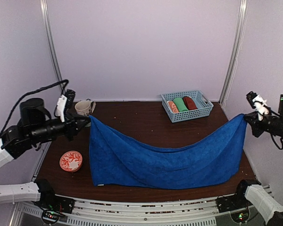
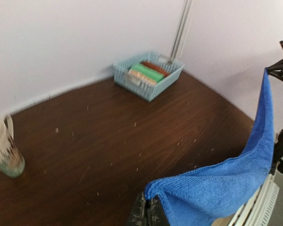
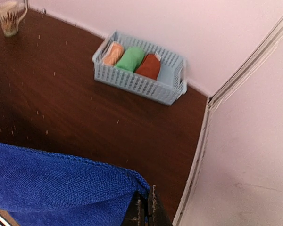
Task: Roll the towels
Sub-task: Flatten out the towel at the center of the board, then smooth out the towel at the center of the board.
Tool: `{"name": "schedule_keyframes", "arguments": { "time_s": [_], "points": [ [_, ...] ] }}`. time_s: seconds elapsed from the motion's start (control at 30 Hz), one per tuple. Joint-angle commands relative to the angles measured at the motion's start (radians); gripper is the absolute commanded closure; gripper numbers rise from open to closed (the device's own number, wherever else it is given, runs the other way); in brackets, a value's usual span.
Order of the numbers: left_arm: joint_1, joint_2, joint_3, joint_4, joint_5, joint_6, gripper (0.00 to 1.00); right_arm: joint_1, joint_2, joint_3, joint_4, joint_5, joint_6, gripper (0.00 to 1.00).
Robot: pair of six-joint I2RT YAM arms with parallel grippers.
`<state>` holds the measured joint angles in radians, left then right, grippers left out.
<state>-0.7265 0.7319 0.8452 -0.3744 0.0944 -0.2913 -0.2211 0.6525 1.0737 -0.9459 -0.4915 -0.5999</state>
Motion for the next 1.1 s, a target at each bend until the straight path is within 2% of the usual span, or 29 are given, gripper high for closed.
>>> {"name": "schedule_keyframes", "arguments": {
  "time_s": [0.0, 0.07, 0.13, 0.27, 0.37, 0.4, 0.47, 0.53, 0.67, 0.7, 0.73, 0.77, 0.87, 0.97, 1.07],
  "points": [
    [0.002, 0.256, -0.125, 0.174, -0.123, -0.181, 1.0, -0.007, 0.188, -0.239, 0.114, 0.112, -0.107, 1.0],
    [0.009, 0.395, -0.129, 0.286, -0.156, -0.19, 1.0, -0.006, 0.301, -0.295, 0.264, 0.142, -0.09, 1.0],
    [0.035, 0.544, -0.063, 0.334, -0.188, -0.175, 1.0, -0.001, 0.466, -0.274, 0.399, 0.174, -0.053, 1.0],
    [0.084, 0.771, 0.096, 0.319, -0.274, -0.14, 1.0, 0.0, 0.783, -0.103, 0.47, 0.254, 0.071, 0.99],
    [0.091, 0.82, 0.146, 0.304, -0.315, -0.136, 1.0, 0.0, 0.837, -0.049, 0.5, 0.255, 0.143, 0.92],
    [0.094, 0.818, 0.148, 0.304, -0.319, -0.132, 0.96, 0.0, 0.821, -0.051, 0.52, 0.255, 0.161, 0.84],
    [0.093, 0.815, 0.159, 0.277, -0.321, -0.127, 0.77, 0.0, 0.77, -0.068, 0.54, 0.239, 0.174, 0.64],
    [0.094, 0.81, 0.166, 0.24, -0.329, -0.121, 0.67, 0.0, 0.725, -0.086, 0.531, 0.213, 0.174, 0.5],
    [0.094, 0.795, 0.152, 0.192, -0.31, -0.111, 0.61, -0.001, 0.62, -0.109, 0.483, 0.175, 0.193, 0.28],
    [0.093, 0.789, 0.148, 0.183, -0.291, -0.109, 0.6, -0.001, 0.589, -0.114, 0.472, 0.158, 0.194, 0.21],
    [0.093, 0.783, 0.142, 0.178, -0.266, -0.105, 0.6, -0.001, 0.555, -0.118, 0.462, 0.133, 0.194, 0.04],
    [0.092, 0.778, 0.133, 0.175, -0.23, -0.101, 0.6, -0.001, 0.521, -0.126, 0.457, 0.112, 0.195, 0.01],
    [0.091, 0.77, 0.105, 0.153, -0.117, -0.095, 0.6, -0.001, 0.434, -0.163, 0.43, -0.022, 0.169, 0.0],
    [0.083, 0.765, 0.073, 0.14, -0.018, -0.084, 0.65, 0.003, 0.457, -0.178, 0.299, -0.153, 0.009, 0.03],
    [0.081, 0.782, 0.056, 0.11, 0.053, -0.086, 0.75, 0.016, 0.549, -0.16, 0.17, -0.137, -0.139, 0.34]
  ]
}}
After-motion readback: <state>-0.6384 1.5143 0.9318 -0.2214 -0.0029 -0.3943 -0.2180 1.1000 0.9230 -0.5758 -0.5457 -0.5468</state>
